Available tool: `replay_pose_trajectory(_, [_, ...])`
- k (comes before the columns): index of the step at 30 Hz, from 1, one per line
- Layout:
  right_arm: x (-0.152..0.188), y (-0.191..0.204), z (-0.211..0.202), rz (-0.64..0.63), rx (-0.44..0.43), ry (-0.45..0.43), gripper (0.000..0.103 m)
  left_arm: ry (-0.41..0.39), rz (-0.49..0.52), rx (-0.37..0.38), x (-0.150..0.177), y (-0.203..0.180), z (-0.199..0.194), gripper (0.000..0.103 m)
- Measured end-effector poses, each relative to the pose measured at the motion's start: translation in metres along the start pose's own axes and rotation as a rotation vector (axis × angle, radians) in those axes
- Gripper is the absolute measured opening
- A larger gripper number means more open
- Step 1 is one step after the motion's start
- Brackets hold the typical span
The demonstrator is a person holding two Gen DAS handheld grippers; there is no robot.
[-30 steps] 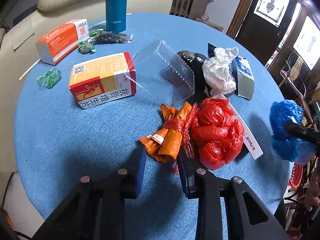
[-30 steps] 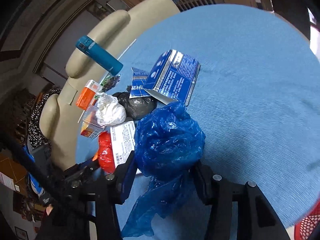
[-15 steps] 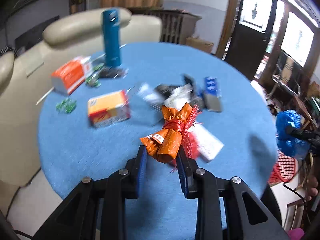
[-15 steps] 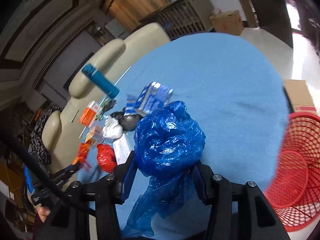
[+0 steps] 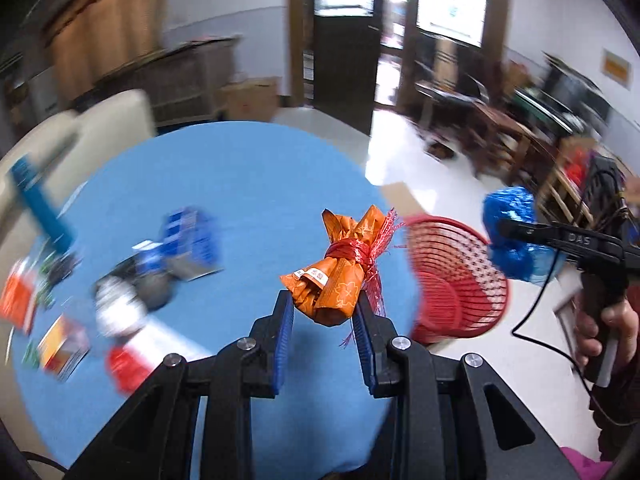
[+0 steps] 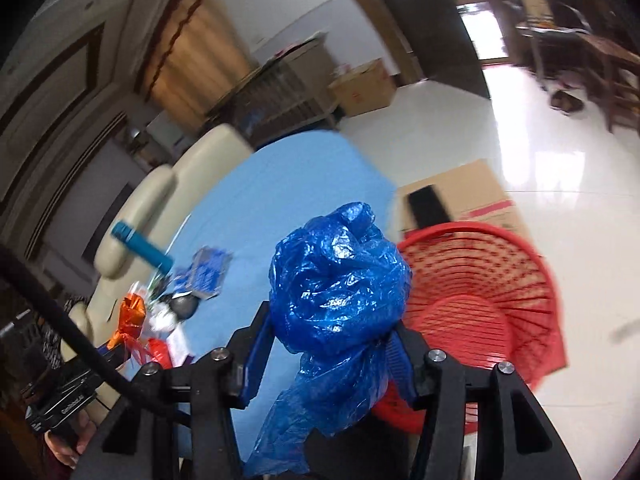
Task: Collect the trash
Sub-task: 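Carry the blue bag to the red basket and open the right tool, then grasp the white leaflet with the right tool while the left tool grasps the red mesh bag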
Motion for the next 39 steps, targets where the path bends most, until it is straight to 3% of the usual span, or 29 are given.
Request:
replay_pose_trajectory(9, [0.015,-0.071,-0.017,0.156,0.059,-0.031,0.061,0.147,0.14,0.098,-0.014,-0.112,0.078,0.034])
replay_pose_trajectory(12, [0.019,-0.084,-0.015,0.19,0.061,-0.025,0.072,0.168,0.182,0.093,-0.017,-0.139,0.101,0.037])
replay_pose_trajectory(15, [0.023,-0.097,-0.017,0.222,0.053,-0.028,0.072,0.189,0.198,0.085,-0.017,-0.154,0.113,0.045])
replay_pose_trajectory(18, [0.024,-0.105,-0.022,0.227,0.052,-0.042,0.072,0.186,0.18,0.087,-0.014,-0.149,0.11,0.054])
replay_pose_trajectory(24, [0.023,-0.108,-0.034,0.218,0.043,-0.079,0.072,0.164,0.153,0.068,-0.004,-0.127,0.084,0.057])
replay_pose_trajectory(28, [0.02,-0.101,-0.033,0.203,0.027,-0.079,0.072,0.104,0.129,0.019,0.007,-0.104,0.055,0.063])
replay_pose_trajectory(33, [0.011,-0.073,-0.028,0.148,-0.002,-0.064,0.072,0.037,0.022,-0.047,0.019,-0.049,0.016,0.063])
replay_pose_trajectory(39, [0.003,-0.018,-0.003,0.04,-0.055,-0.002,0.072,-0.043,-0.152,-0.176,0.042,0.045,-0.031,0.064])
Point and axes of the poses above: each gripper's, at about its wrist camera, not at the fingertips, and z roughly the way its jaws point, y to its left, x to its underside, the point moved 1 cm from there along z, roughly the way its jaws point, and after that the axes turned 10 degrees about -z, right-handed, at the moved point
